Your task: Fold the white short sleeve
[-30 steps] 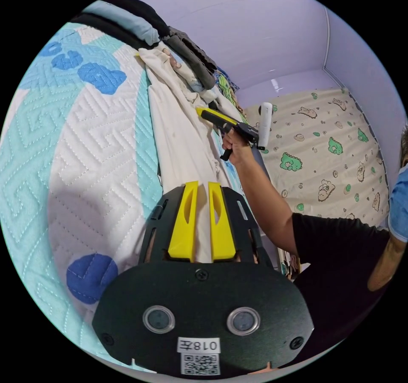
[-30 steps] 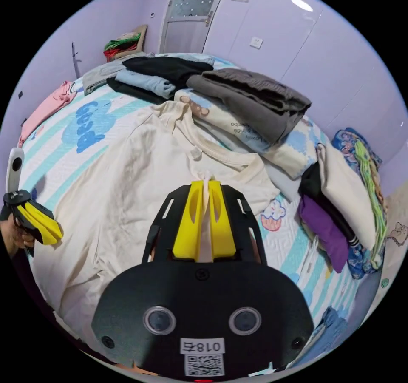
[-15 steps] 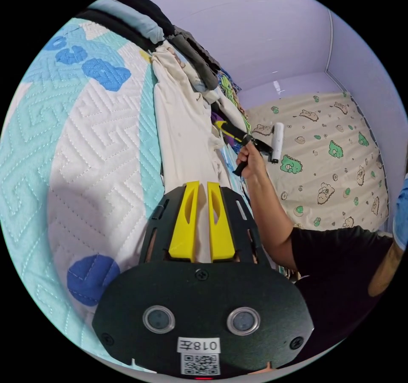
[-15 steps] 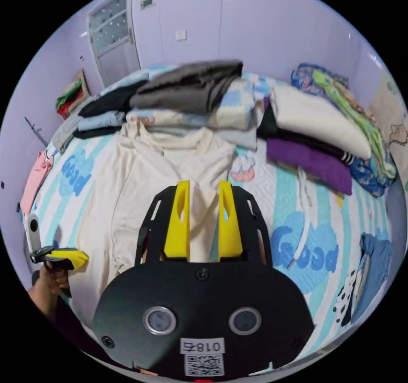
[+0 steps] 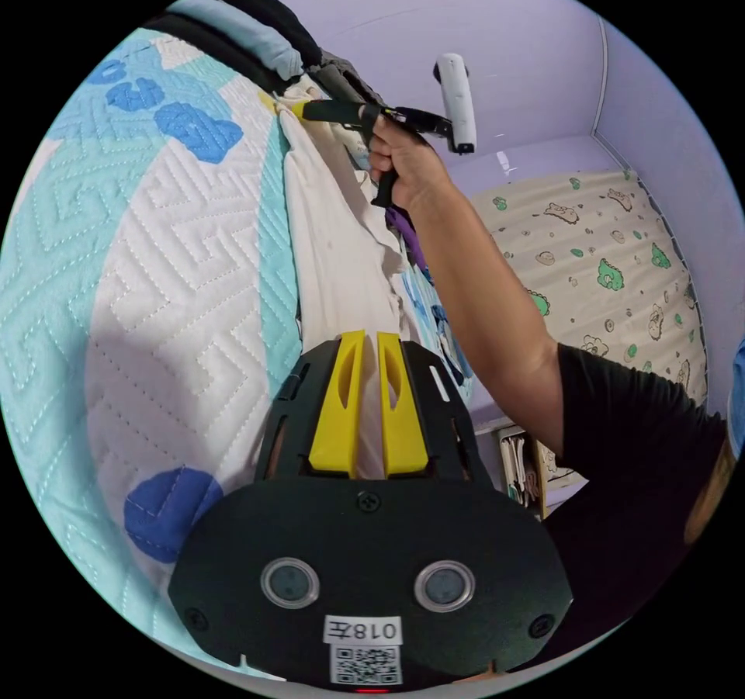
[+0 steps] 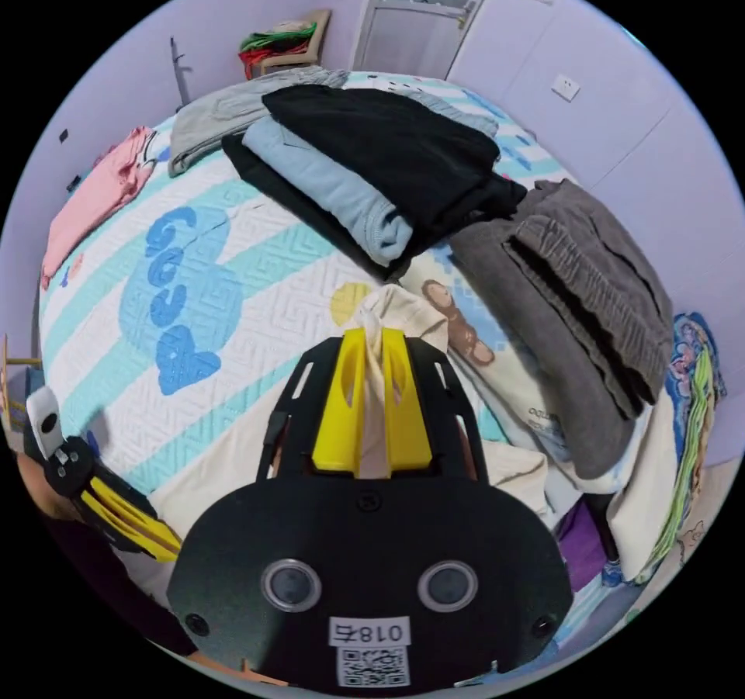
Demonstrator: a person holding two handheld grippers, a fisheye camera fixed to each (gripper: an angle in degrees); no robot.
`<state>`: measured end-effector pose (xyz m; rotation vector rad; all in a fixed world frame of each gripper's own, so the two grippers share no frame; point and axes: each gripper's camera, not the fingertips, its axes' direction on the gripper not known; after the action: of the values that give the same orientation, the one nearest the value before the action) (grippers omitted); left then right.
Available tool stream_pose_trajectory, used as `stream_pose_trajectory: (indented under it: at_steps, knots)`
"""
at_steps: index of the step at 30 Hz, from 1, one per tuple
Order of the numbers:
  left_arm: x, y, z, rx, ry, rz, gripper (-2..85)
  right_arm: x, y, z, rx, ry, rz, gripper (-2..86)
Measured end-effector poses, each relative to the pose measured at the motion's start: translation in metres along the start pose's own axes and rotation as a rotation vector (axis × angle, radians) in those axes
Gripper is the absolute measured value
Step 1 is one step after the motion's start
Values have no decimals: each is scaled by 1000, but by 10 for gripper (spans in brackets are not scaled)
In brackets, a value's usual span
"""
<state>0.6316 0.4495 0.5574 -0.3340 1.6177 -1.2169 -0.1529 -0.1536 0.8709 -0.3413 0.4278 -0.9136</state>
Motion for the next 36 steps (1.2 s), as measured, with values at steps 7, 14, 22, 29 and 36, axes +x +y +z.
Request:
stream_pose_trajectory:
  at_steps: [7,14,22,29,36]
  knots:
    - [4,3,6,8,17,-9,1,98,27,20,94,-469,418,46]
    - [15,6,10,7,26,-18,-10,148,77,-17,226,-522,505,74]
    - [36,9,9,5,30,-26,-9,135,189,-95,233,-378,392,65]
    - [72,18,-10,71,205,52,15,73,276,-68,70,-256,365,56]
    - [168,48,-73,31,94,218,32,36,395,-149,366,-304,540,53]
